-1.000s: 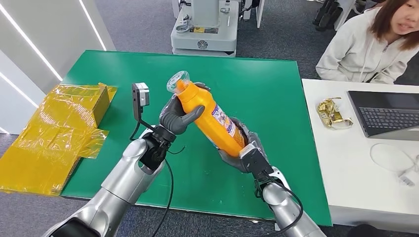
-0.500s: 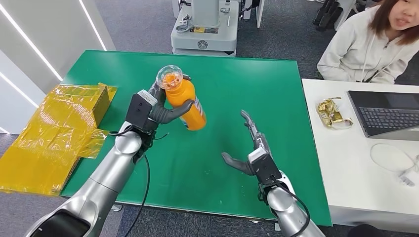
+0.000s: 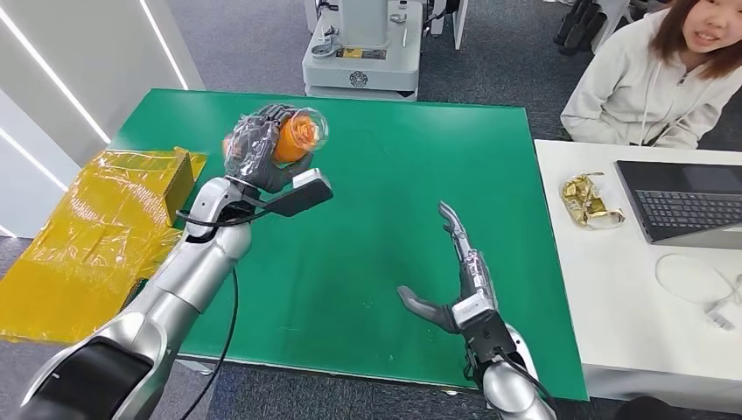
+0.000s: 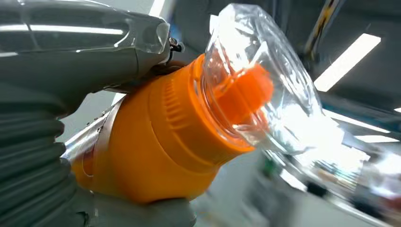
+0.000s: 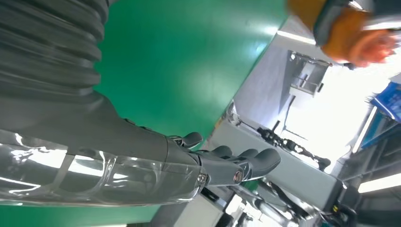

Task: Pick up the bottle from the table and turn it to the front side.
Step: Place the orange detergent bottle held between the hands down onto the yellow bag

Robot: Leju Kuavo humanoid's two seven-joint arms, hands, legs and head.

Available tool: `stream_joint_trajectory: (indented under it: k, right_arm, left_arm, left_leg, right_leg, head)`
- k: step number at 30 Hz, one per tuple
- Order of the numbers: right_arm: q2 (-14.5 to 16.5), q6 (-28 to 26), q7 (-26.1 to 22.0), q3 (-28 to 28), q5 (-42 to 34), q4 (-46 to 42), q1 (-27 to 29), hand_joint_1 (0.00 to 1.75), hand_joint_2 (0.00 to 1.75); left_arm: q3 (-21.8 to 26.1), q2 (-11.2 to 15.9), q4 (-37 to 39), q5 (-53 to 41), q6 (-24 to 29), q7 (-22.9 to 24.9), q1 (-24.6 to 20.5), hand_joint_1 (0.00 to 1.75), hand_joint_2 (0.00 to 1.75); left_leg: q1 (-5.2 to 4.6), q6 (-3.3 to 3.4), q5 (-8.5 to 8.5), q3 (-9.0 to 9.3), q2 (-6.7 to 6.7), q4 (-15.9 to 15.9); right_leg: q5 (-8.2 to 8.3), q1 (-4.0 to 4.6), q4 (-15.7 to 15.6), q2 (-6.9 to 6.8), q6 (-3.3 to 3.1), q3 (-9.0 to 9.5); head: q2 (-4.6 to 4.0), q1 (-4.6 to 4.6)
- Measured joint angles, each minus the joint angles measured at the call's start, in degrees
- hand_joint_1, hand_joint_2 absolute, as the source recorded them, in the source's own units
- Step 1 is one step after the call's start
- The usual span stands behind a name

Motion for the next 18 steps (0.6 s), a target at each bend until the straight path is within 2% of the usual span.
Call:
stream_joint_trajectory:
  k: [3,8,12,18]
  right_arm:
    - [0.02,0.57,1.24,-1.46,2.41,-3.83,2.16,0.0,1.75]
    - [0.05,0.84,2.08,-4.19,4.51,-8.84,5.47,0.0,1.75]
    - [0.04,0.33,2.02,-6.76,5.93,-12.6,9.06,0.0,1.75]
    - [0.07,-0.12,1.89,-9.21,7.37,-16.37,12.49,0.0,1.75]
  left_arm:
    - [-0.87,1.04,4.06,-17.6,4.51,7.83,-2.16,1.75,1.75]
    - [-1.86,2.63,9.82,-33.22,5.44,15.51,-3.61,1.75,1.75]
    - [-4.92,3.94,13.92,-34.92,5.57,21.59,-4.71,1.75,1.75]
    - [-9.22,5.43,16.82,-34.96,4.42,25.19,-6.03,1.75,1.75]
  left_leg:
    - [0.0,0.0,0.0,0.01,0.01,-0.02]
    - [0.01,-0.01,0.0,0.02,0.02,-0.03]
    - [0.0,-0.01,0.0,0.0,0.02,-0.03]
    - [0.0,-0.01,-0.01,-0.01,0.02,-0.03]
  right_leg:
    - [0.0,0.0,0.01,0.0,0.0,0.0]
    - [-0.01,0.0,0.01,0.02,0.0,-0.01]
    - [-0.02,0.0,0.01,0.02,0.0,-0.01]
    - [-0.02,0.0,0.0,0.02,0.01,0.0]
  head:
    - [0.0,0.0]
    - [0.0,-0.01]
    - [0.0,-0.01]
    - [0.0,0.01]
